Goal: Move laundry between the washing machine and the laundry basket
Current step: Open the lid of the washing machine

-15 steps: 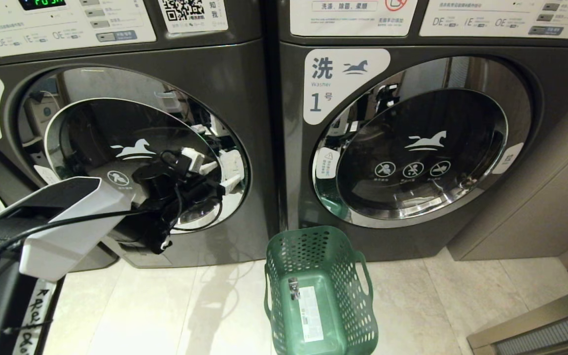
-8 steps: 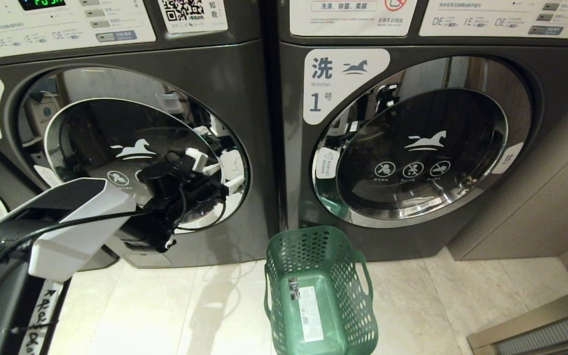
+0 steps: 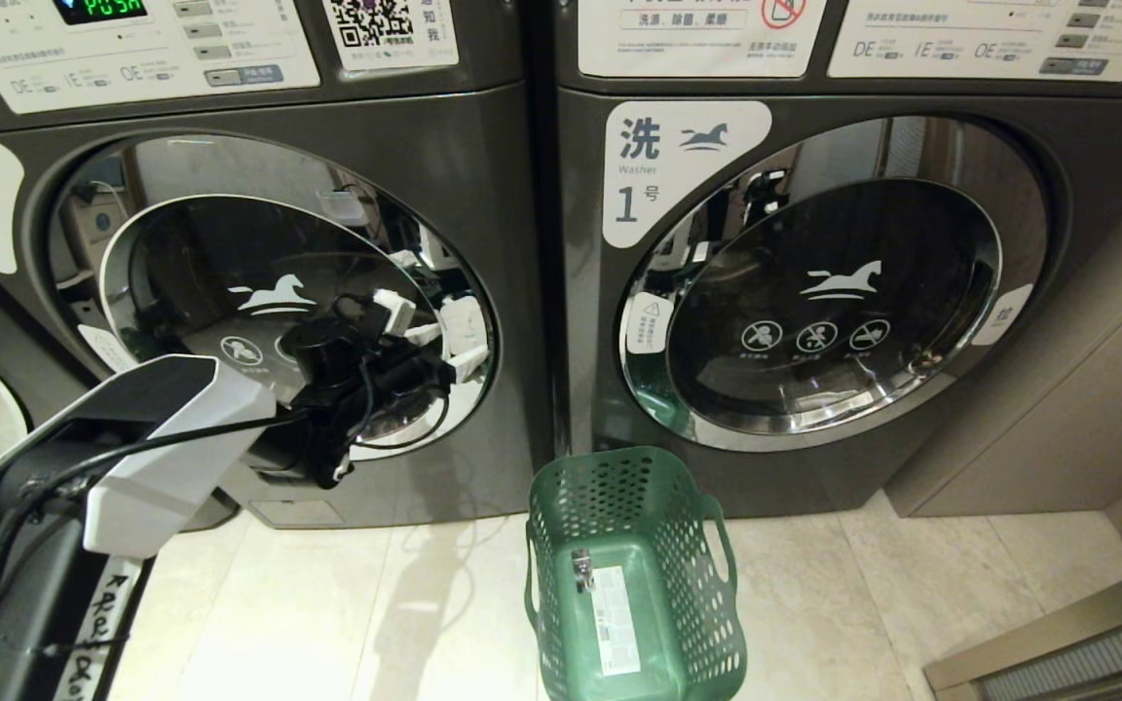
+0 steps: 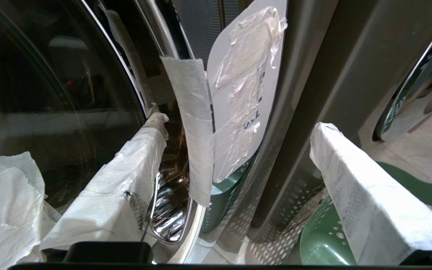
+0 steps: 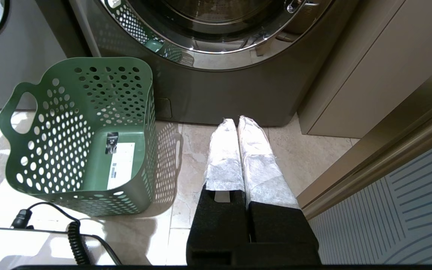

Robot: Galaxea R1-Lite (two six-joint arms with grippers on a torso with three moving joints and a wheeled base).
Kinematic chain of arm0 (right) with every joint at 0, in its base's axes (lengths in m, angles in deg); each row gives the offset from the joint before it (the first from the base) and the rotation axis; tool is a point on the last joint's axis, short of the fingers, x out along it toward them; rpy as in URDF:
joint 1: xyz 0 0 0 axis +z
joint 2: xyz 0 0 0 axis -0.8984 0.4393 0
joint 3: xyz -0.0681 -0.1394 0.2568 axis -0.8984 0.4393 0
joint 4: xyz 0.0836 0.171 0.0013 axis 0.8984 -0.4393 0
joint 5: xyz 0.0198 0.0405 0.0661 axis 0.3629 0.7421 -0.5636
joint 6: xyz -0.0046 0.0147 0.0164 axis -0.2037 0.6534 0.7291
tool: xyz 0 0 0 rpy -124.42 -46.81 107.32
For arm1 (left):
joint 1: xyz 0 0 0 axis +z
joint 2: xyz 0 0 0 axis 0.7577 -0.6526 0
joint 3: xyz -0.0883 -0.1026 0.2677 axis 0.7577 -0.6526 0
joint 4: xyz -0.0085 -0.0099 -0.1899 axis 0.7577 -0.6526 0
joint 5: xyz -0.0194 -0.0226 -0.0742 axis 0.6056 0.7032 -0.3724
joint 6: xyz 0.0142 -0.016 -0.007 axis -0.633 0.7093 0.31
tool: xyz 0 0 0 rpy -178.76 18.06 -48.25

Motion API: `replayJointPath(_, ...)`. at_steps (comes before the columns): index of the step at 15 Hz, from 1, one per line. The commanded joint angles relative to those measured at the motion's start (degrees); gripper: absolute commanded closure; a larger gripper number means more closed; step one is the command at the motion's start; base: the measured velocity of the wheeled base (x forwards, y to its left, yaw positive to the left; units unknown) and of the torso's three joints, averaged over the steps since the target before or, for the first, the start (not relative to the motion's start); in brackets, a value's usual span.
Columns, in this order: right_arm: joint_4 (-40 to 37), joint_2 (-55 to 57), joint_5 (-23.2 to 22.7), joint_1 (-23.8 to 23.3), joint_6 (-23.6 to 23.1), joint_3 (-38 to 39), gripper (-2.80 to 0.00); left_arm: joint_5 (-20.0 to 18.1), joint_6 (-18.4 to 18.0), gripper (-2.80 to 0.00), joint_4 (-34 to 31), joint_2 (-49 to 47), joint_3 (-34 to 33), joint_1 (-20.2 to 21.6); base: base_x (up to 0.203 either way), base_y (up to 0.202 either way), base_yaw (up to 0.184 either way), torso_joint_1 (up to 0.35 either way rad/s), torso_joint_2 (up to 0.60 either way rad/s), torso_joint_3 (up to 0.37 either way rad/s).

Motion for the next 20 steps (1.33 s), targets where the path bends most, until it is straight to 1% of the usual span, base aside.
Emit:
replayJointPath(1,0.0,0.1,0.0,0.0,0.0,0.0,0.0,-1.3,0.8,-2.8,0.5,-1.0,1.1,0.2,0.0,0.0,0.0,0.0,0.0,0.0)
replayJointPath(3,0.0,0.1,0.0,0.0,0.0,0.0,0.0,-3.6,1.2,-2.8,0.5,-1.1,1.0,1.2,0.0,0.0,0.0,0.0,0.0,0.0)
replayJointPath(7,0.0,0.1,0.0,0.0,0.0,0.0,0.0,-3.4,0.8,-2.8,0.9,0.2,-1.2,1.6,0.0,0.0,0.0,0.0,0.0,0.0)
replayJointPath(11,0.0,0.1,0.0,0.0,0.0,0.0,0.0,-4.9,0.8,-2.8,1.0,0.1,-1.5,1.6,0.0,0.0,0.0,0.0,0.0,0.0)
replayJointPath(13,0.0,0.1,0.0,0.0,0.0,0.0,0.0,-4.8,0.6,-2.8,1.0,-0.1,-1.3,2.4,0.0,0.0,0.0,0.0,0.0,0.0)
replayJointPath(15,0.0,0.1,0.0,0.0,0.0,0.0,0.0,-4.6,-1.3,-2.8,1.0,-0.1,-1.5,3.7,0.0,0.0,0.0,0.0,0.0,0.0)
replayJointPath(20,0.0,0.1,0.0,0.0,0.0,0.0,0.0,-4.7,-1.8,-2.8,1.0,0.6,-1.6,5.9,0.0,0.0,0.0,0.0,0.0,0.0)
